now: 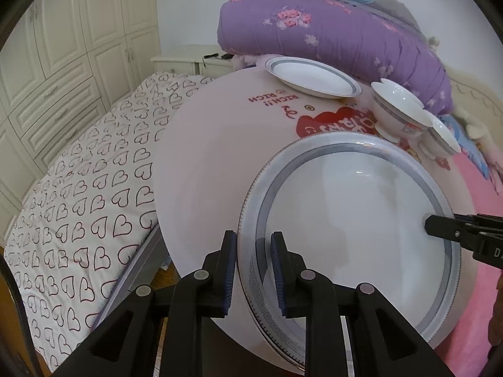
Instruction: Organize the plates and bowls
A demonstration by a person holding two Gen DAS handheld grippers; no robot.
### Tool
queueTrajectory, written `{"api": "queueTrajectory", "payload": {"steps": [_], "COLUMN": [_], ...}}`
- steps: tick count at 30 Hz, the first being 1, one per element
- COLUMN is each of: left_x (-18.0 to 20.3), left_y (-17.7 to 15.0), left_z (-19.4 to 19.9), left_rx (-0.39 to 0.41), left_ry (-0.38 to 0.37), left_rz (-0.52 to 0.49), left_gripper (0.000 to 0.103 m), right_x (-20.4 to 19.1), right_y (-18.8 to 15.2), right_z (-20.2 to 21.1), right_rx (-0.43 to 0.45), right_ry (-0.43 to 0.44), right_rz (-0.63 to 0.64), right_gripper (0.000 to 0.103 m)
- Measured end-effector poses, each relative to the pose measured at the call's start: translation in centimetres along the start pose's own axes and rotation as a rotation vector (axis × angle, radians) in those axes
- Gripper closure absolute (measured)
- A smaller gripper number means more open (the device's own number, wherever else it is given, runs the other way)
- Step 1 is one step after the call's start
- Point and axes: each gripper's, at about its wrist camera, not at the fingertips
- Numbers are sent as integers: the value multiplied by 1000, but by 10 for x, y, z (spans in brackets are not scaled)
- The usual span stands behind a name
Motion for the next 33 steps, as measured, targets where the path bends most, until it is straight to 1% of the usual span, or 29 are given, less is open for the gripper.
{"api": "queueTrajectory", "payload": {"steps": [4,5,6,7,12,13,14,15,16,17,18,19,20,26,33], "left_x": [-1,-1,-1,-1,-3,-3,-4,-5,-6,-8,-11,-12,-12,-12,-8], "left_y": [0,-1,-1,-1,-1,-1,-1,0,1,2,4,5,6,15,35], "left_z": [-1,-1,-1,-1,-1,-1,0,0,1,2,5,8,11,24,46], "left_rx": [-1,-2,-4,-6,-4,-6,-8,-8,-7,-1,14,34,46,88,143], "left_ry": [-2,-2,0,-2,-2,-3,2,5,2,-1,-4,-7,-5,13,8], "left_rz": [2,3,3,5,9,11,15,21,27,37,48,53,53,70,95], "left_gripper": [84,84,84,82,80,79,73,67,49,27,18,7,4,1,1], "right_x": [-1,-1,-1,0,4,4,7,8,10,12,13,16,17,28,26], "right_y": [-1,-2,-2,-2,-3,-3,-3,-3,-3,-2,-1,0,0,9,20], "right_z": [2,2,3,3,5,5,5,6,6,8,9,11,12,13,21], "right_rx": [-7,-7,-9,-8,3,7,15,21,32,54,73,97,106,162,241], "right_ry": [-12,-18,-29,-39,-19,-13,-1,6,10,12,18,34,41,58,56], "right_rz": [3,2,3,0,-11,-16,-27,-34,-42,-52,-57,-61,-65,-98,-74], "right_gripper": [79,78,74,72,72,71,70,58,34,22,4,0,0,0,0]}}
Point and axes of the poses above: each gripper's, at about its wrist camera, not at the fingertips, and z roughly against the way its jaws point, x to its right, y to its top, and after that the axes turned 11 degrees about z, right-handed
